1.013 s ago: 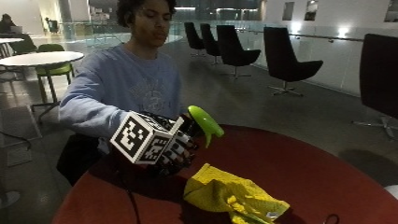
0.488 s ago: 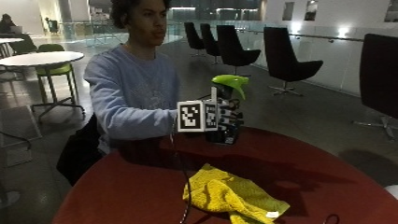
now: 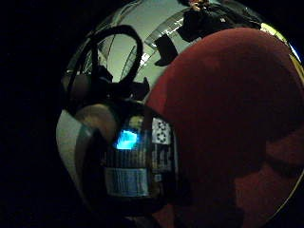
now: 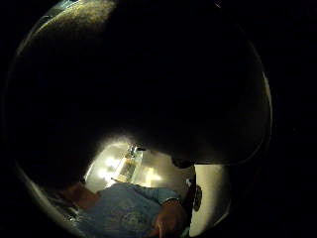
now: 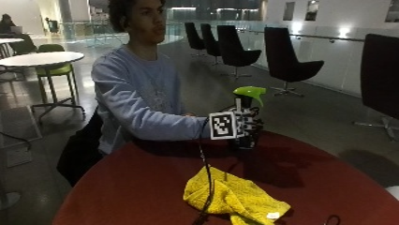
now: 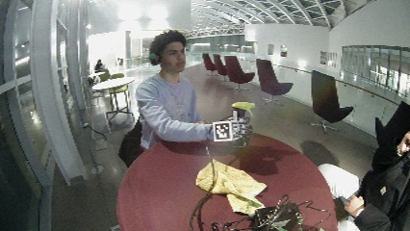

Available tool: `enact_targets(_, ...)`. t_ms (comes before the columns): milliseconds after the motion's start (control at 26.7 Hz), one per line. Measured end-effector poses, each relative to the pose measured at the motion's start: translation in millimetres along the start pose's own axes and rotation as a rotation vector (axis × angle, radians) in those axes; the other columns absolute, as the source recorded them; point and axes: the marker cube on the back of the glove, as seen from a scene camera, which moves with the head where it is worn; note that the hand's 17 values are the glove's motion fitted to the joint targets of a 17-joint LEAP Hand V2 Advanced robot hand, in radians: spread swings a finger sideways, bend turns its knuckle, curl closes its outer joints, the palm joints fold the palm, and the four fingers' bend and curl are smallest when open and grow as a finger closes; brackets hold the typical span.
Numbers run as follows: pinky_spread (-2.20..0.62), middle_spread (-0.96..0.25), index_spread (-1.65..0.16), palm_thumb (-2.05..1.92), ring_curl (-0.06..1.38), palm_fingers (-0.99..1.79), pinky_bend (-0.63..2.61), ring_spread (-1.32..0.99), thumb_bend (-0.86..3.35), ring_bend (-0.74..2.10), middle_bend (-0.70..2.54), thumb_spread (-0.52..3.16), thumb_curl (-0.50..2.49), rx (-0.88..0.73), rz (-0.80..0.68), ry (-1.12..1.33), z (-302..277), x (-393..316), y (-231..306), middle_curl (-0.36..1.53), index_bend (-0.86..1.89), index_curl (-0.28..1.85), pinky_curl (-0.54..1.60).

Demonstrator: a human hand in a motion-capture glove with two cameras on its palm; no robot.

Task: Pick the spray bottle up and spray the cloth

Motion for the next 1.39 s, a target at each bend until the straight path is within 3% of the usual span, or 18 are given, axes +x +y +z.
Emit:
enact_targets(525, 0.21, -0.07, -0.23, 0.83, 0.39, 1.10, 0.17, -0.02, -0.03, 0.32, 0.29, 0.99, 0.55, -0.041, 0.001, 0.027, 10.2, 3.3, 6.2, 0.46, 0.18, 0.45, 0.33)
enact_targets(675, 0.20, -0.06, -0.25, 0.80, 0.39, 0.95, 0.19, -0.02, -0.03, 0.31, 0.27, 1.03, 0.51, -0.044, -0.028, 0.085, -9.1, 3.1, 19.9, 0.46, 0.11, 0.43, 0.34)
enact_targets(1050, 0.20, -0.06, -0.29, 0.77, 0.40, 0.85, 0.21, -0.02, -0.03, 0.34, 0.30, 1.08, 0.46, 0.000, -0.070, 0.443, -148.3, 5.4, 101.7, 0.47, 0.02, 0.33, 0.35)
enact_targets(1388, 0.22, -0.07, -0.34, 0.71, 0.40, 0.69, 0.26, 0.00, -0.03, 0.37, 0.36, 1.10, 0.41, 0.000, 0.029, 0.753, -270.1, 38.0, 176.4, 0.47, 0.03, 0.23, 0.37)
